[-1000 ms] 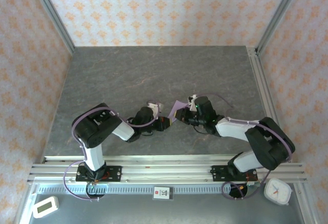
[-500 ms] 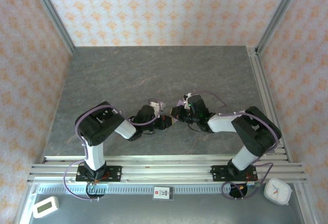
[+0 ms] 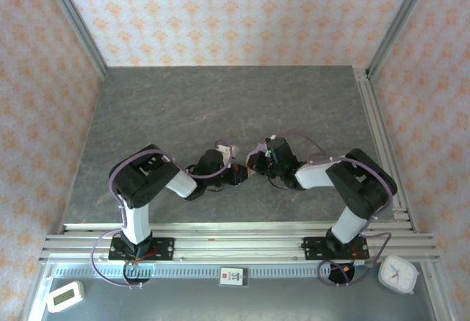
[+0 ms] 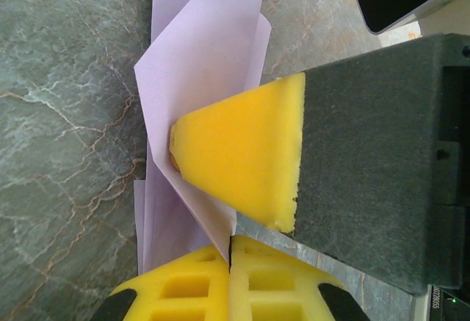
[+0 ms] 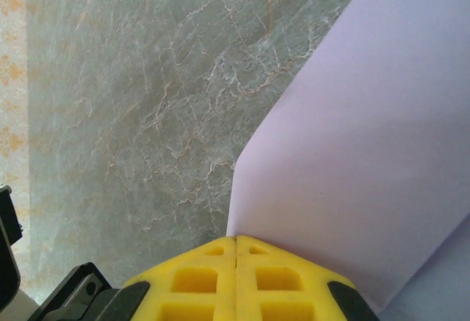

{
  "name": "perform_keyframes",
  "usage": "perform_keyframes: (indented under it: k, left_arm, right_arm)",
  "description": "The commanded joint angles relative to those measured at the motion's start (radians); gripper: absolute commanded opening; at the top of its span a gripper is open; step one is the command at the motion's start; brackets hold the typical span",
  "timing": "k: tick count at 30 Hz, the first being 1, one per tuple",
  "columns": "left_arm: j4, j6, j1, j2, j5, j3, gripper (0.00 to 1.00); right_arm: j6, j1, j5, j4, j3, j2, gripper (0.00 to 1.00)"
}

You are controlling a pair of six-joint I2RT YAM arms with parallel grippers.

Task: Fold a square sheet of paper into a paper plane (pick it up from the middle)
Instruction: Fifth fold the wing at the center of the table.

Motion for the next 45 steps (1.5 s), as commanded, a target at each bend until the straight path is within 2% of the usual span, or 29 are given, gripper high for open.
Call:
perform_keyframes:
  k: [1, 12, 16, 18, 20, 21, 23, 26, 32, 37, 45]
  left_arm:
    - [-0.209, 0.043, -0.001, 0.111, -0.028, -0.024, 0.00]
    - [-0.200, 0.047, 0.003, 0.070, -0.026, -0.037, 0.00]
    - [-0.203, 0.040, 0.020, -0.066, -0.064, -0.061, 0.37]
    - [-0.243, 0.058, 0.022, -0.143, -0.102, -0.063, 0.47]
    - [-0.281, 0.066, 0.020, -0.199, -0.120, -0.057, 0.50]
    - [-0.288, 0.071, 0.018, -0.214, -0.121, -0.055, 0.49]
    - [-0.316, 0.092, 0.003, -0.225, -0.112, -0.038, 0.37]
    - [-0.331, 0.114, -0.037, -0.218, -0.106, -0.015, 0.00]
    - [-0.266, 0.145, -0.098, -0.211, -0.115, -0.009, 0.00]
    - [-0.224, 0.133, -0.101, -0.214, -0.124, -0.012, 0.00]
    - [-0.273, 0.171, -0.099, -0.149, -0.139, 0.061, 0.00]
  right_arm:
    - [0.020, 0.003, 0.052, -0.024, -0.017, 0.021, 0.04]
    - [0.071, -0.004, 0.078, 0.011, -0.078, 0.066, 0.00]
    - [0.085, -0.003, 0.076, 0.032, -0.098, 0.084, 0.00]
    - [0.088, -0.004, 0.073, 0.036, -0.102, 0.093, 0.00]
    - [0.089, -0.004, 0.068, 0.043, -0.103, 0.101, 0.00]
    - [0.089, -0.004, 0.065, 0.043, -0.103, 0.103, 0.00]
    - [0.090, -0.004, 0.064, 0.044, -0.103, 0.108, 0.00]
    - [0.091, -0.004, 0.061, 0.043, -0.103, 0.114, 0.00]
    - [0.097, -0.006, 0.057, 0.047, -0.105, 0.123, 0.00]
    - [0.098, -0.006, 0.052, 0.051, -0.108, 0.129, 0.00]
    - [0.099, -0.005, 0.044, 0.055, -0.113, 0.130, 0.00]
